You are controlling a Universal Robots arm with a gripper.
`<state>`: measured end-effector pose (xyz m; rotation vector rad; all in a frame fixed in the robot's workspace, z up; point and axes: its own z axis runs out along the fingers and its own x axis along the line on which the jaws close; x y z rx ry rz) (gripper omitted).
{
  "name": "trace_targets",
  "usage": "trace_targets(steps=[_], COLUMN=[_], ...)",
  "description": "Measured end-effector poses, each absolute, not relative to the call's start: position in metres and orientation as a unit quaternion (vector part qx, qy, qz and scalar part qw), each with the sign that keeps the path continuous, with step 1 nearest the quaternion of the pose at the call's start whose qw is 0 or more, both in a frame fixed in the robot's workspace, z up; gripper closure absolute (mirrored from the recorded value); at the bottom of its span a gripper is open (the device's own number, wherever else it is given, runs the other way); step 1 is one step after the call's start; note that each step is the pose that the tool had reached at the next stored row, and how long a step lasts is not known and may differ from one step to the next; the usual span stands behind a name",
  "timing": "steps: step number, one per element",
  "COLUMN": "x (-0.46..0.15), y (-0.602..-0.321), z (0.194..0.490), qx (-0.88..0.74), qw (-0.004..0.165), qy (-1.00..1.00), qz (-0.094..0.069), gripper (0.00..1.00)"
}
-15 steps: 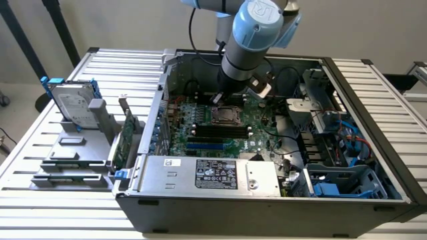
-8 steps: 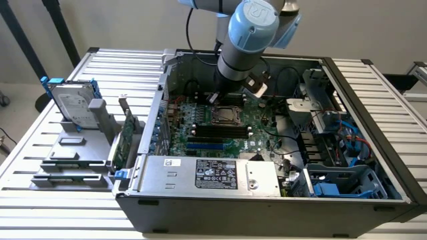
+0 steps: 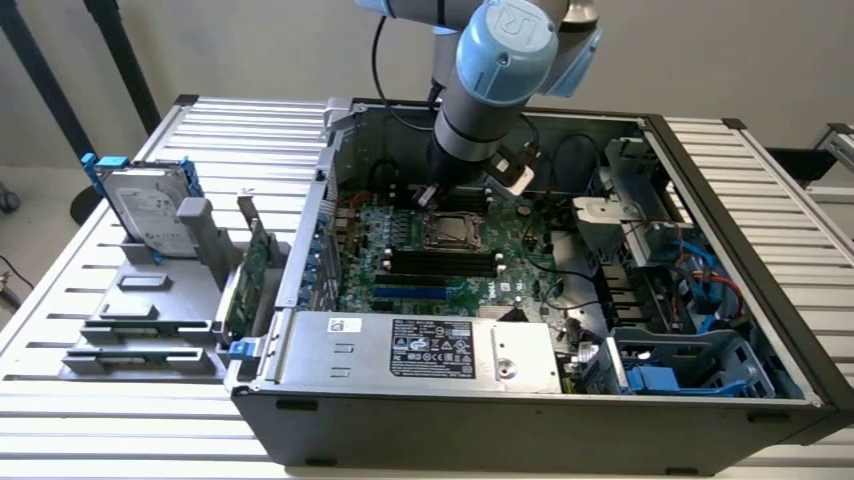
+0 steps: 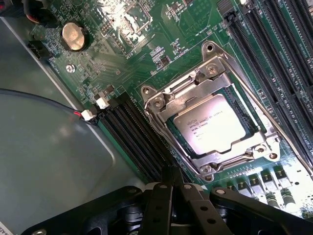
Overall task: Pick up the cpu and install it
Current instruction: 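Install the second cpu locking lever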
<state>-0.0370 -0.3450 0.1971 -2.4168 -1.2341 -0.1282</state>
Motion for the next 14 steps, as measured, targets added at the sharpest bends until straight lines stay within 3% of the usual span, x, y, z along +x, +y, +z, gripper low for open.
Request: trace_targets(steps=[14], x=[-0.037], y=[-0.360], z=[0.200], qx=[-0.870], qw=[0.211], qy=[-0.444], qz=[-0.046], gripper=[0.89])
